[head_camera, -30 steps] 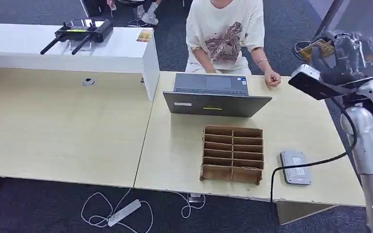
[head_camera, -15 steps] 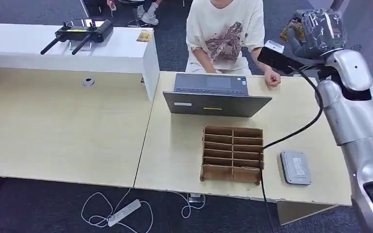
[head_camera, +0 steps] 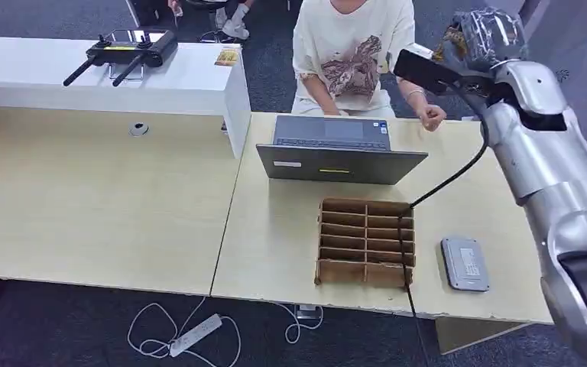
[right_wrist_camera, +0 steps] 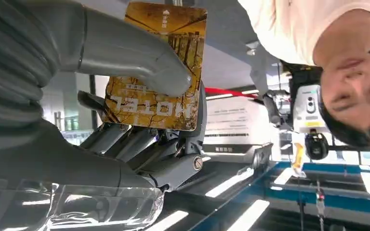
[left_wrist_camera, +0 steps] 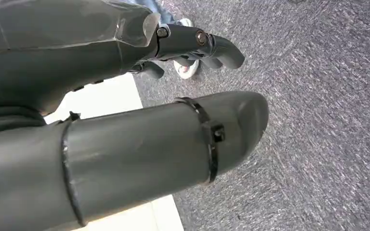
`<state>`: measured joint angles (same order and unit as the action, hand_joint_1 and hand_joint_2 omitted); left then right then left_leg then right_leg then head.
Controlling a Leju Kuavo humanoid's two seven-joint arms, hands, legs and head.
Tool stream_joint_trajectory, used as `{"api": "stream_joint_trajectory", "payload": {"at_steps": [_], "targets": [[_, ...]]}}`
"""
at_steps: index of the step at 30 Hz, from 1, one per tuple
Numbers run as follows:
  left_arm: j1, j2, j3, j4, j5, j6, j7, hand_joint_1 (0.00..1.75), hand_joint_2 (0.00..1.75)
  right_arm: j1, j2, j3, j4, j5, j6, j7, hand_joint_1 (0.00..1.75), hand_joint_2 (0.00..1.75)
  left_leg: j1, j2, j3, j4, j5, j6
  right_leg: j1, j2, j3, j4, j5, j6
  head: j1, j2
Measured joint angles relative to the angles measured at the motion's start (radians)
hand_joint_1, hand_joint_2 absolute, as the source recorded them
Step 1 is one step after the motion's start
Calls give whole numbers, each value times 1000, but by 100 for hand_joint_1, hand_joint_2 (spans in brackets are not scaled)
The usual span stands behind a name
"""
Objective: Pass the card to the sensor for recognition and then transmit it.
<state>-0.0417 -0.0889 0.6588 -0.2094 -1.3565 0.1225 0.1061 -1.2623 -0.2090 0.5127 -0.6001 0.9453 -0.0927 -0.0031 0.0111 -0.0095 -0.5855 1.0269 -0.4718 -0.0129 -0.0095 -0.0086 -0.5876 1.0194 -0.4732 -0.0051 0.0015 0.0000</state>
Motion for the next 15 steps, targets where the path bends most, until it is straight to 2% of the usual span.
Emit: {"api": "stream_joint_trajectory", "payload": {"at_steps": [9, 15], "targets": [[0, -1, 2, 0, 0, 2, 10, 0, 0, -65, 59, 13, 128, 40, 43, 93, 175, 175, 0, 0, 0, 0, 0, 0, 0, 0, 0, 0, 0, 0, 0, 0], [0, -2, 5, 0, 0, 3, 11, 0, 0, -92, 84, 20, 181, 41, 61, 112, 175, 175, 0, 0, 0, 0, 0, 0, 0, 0, 0, 0, 0, 0, 0, 0]]}}
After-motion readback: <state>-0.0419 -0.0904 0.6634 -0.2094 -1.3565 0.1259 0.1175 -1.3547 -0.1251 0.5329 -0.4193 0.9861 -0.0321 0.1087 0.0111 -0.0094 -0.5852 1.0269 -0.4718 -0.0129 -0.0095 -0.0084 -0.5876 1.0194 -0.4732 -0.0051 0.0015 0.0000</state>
